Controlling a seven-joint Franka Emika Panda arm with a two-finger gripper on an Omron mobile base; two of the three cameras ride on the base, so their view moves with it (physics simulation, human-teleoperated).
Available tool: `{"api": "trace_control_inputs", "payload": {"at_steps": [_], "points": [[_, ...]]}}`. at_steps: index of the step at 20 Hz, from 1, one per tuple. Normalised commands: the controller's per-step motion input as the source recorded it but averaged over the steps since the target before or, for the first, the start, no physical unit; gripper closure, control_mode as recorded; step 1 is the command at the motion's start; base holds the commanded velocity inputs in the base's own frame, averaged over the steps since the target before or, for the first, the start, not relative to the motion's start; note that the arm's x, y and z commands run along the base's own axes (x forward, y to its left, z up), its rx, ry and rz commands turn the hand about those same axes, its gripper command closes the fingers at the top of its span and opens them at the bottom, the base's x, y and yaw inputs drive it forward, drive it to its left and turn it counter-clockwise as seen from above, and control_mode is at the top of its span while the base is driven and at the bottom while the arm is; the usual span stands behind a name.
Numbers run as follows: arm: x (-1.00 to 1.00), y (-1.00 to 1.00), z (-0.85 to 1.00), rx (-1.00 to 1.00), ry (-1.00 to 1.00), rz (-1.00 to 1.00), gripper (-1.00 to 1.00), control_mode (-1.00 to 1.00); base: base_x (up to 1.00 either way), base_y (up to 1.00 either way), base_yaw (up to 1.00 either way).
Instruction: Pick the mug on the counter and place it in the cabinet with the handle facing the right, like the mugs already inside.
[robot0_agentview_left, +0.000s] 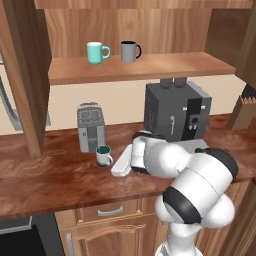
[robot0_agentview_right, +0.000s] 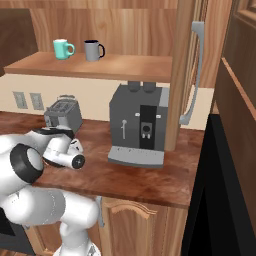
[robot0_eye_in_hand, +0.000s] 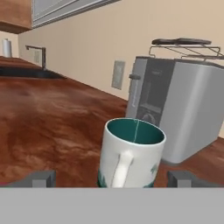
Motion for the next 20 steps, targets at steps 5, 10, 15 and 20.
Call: {"api": "trace_control_inputs", "payload": {"at_steps": [5,10,15,20], "points": [[0.27,0.01,-0.13,0.03,0.0,-0.04,-1.0,-1.0,0.0,0.0,0.0],[0.21,0.1,-0.19,0.0,0.02,-0.04,-1.0,-1.0,0.0,0.0,0.0],[0.12,0.22,-0.24,0.0,0.02,-0.06,-1.0,-1.0,0.0,0.0,0.0],[0.2,0.27,-0.14,0.0,0.02,-0.07,1.0,-1.0,0.0,0.0,0.0]]}}
